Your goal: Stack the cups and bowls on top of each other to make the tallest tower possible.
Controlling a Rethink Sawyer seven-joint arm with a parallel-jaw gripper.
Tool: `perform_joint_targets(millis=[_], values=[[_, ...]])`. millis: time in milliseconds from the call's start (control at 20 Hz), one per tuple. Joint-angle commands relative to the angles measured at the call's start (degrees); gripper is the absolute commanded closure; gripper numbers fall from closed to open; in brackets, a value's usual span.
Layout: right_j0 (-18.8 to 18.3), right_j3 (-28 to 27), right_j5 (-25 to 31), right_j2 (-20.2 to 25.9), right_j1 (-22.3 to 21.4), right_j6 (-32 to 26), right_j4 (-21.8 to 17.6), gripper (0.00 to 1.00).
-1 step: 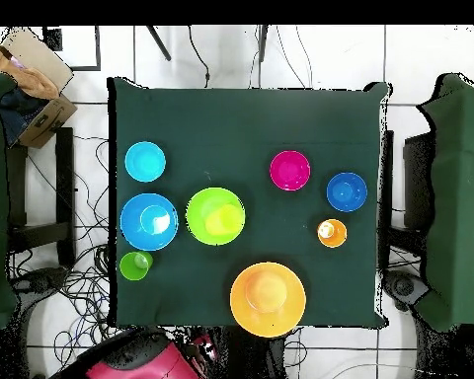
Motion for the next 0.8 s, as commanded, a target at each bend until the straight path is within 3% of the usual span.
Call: perform_joint_targets(millis=[50,500,800], values=[[-3.91,-4.96,7.85,13.84,1.17,-14.96,4.94,0.0],[-4.32,-5.74,9.95,16.07,0.36,-14.31,4.64,0.0],[-6.8,-5.98,10.7,17.33,0.82,-18.04,7.24,0.0]])
